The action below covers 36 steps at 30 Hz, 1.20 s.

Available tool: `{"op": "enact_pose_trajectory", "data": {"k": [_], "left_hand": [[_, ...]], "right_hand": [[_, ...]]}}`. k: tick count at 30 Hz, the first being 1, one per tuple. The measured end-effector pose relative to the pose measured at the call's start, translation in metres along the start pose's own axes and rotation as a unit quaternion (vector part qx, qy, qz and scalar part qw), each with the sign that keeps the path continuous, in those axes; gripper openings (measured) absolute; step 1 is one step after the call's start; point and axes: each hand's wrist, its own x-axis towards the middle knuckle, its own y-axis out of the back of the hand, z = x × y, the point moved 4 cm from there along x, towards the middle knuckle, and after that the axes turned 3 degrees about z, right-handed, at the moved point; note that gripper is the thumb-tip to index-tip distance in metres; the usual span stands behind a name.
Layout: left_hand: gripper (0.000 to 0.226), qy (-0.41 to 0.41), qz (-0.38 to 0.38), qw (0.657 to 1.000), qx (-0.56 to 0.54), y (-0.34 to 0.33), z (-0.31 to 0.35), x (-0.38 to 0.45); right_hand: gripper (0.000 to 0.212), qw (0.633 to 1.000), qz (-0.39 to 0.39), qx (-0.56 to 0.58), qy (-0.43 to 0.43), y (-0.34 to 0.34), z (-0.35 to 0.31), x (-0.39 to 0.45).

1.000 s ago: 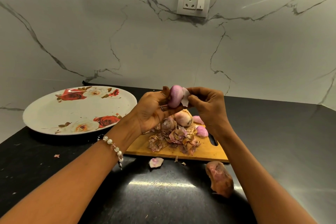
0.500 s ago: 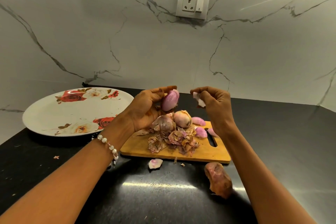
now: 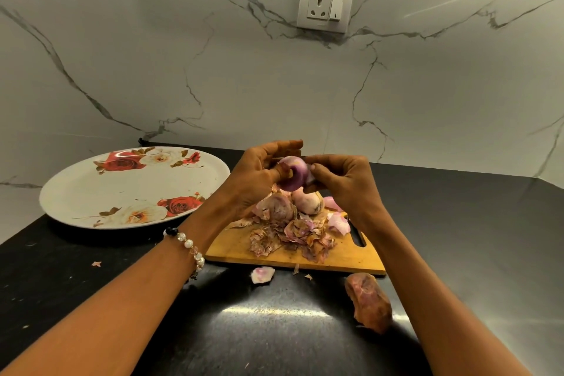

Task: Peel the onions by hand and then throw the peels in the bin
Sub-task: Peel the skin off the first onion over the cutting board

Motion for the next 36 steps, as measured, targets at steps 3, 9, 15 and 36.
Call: {"op": "enact_pose_trajectory", "data": {"k": [3,9,15,36], "left_hand": [[0.045,0.017,-0.005,1.000,-0.004,0.003,-0.002,0.001],[0.035,0.062,-0.017,0.996,-0.062,0.004,-0.007,-0.002],[0.062,0.052,-0.020,0.998,-0.017,0.002,-0.006,-0.002],[0.063,0.094,-0.058,0.985,-0.135,0.006,-0.004,-0.005]], "right_hand": [[0.021,1.000,0.018,0.004,0.014,0.000,-0.002,-0.001],[0.027,0.997,0.046,0.055,0.022,0.005,-0.007,-0.001],[0.025,0.996,0.058,0.062,0.028,0.002,-0.005,-0.002],[0.023,0.991,-0.045,-0.038,0.116,-0.001,-0.006,0.001]]}}
